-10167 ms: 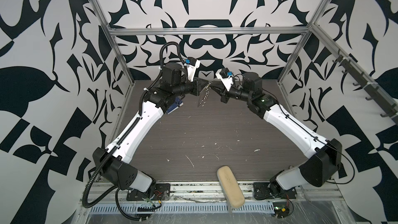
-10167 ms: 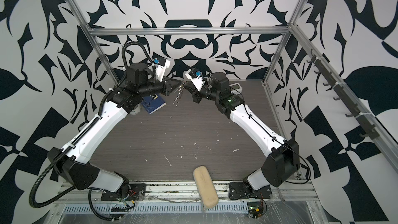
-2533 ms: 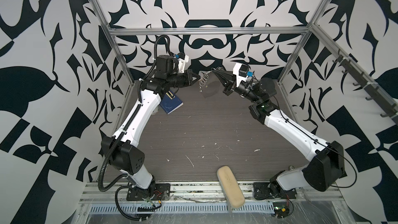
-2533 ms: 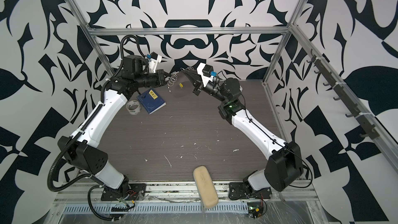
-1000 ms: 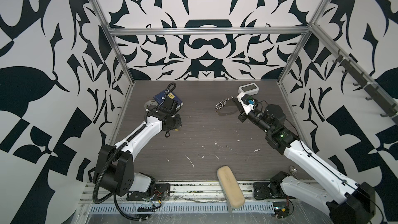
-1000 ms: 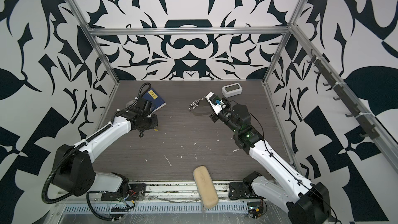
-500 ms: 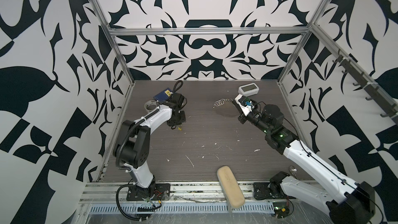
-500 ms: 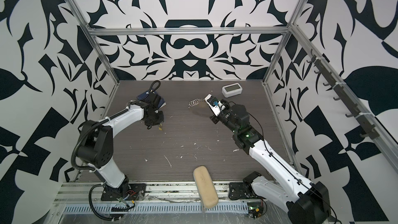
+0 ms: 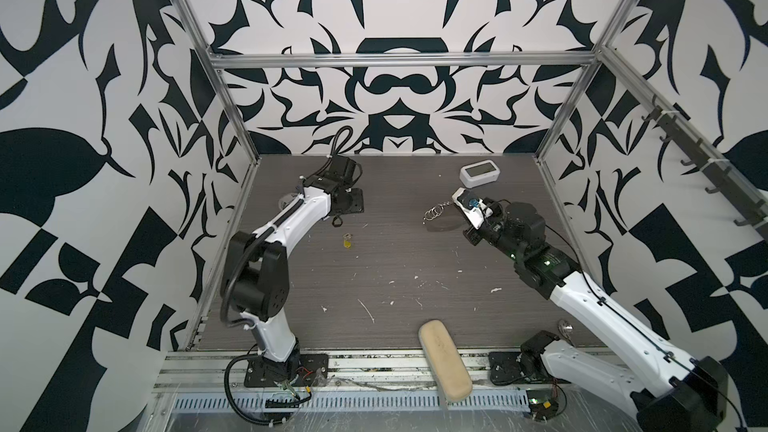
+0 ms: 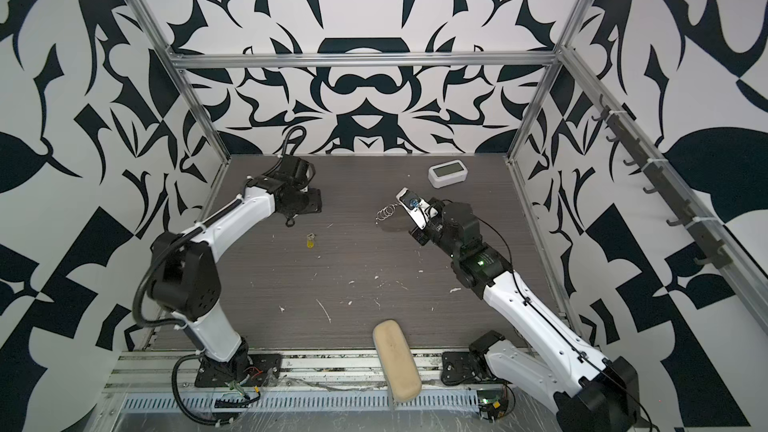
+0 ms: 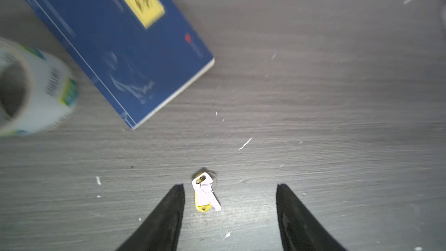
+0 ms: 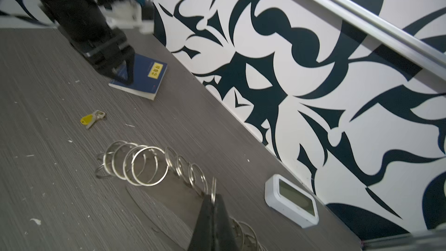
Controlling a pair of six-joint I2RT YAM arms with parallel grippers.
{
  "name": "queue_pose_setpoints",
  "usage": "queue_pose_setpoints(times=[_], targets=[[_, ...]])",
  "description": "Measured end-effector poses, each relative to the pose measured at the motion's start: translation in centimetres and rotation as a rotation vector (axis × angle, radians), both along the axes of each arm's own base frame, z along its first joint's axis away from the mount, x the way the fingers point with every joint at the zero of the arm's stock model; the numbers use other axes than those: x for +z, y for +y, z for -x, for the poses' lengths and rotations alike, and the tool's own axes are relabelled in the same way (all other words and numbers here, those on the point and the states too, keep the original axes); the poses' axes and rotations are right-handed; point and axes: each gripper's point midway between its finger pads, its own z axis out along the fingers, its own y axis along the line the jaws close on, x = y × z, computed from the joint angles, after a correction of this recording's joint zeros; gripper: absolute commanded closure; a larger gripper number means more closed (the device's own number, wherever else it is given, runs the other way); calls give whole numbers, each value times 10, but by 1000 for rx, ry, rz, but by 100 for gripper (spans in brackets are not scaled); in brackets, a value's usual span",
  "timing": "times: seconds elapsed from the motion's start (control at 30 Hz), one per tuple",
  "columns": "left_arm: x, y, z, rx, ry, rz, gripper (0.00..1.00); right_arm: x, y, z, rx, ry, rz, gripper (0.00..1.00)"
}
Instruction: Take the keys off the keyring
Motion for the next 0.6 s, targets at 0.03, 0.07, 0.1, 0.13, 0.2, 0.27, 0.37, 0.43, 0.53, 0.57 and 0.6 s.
queue_pose_setpoints(times=[0.03,0.07,0.1,0.13,0.2,0.27,0.37,0.43,0.53,0.57,0.6], targets=[[14,0,1,-5,-43,13,35,-3,-3,-1,-16,9,10,100],[25,1,2,-9,-79,26,35,-7,-5,-1,-30,22,19,100],[32,0,3,-11,-101,34,35,-11,-8,-1,-42,35,29,100],[39,-1,3,-16,-125,44,35,-14,-11,-1,-57,49,36,100],[42,-4,3,-23,-144,53,34,-21,-17,0,-88,72,48,100],[36,-7,3,-30,-137,52,34,-29,-26,4,-127,95,61,100],[26,-12,4,-41,-118,46,34,-41,-41,12,-183,135,80,100],[20,-16,4,-50,-108,44,34,-49,-49,18,-214,166,87,100],[11,-21,4,-60,-87,42,34,-61,-59,27,-261,227,81,100],[8,-22,4,-64,-77,42,34,-64,-63,29,-285,250,74,100],[5,-24,4,-68,-71,43,34,-68,-66,31,-305,271,67,100]])
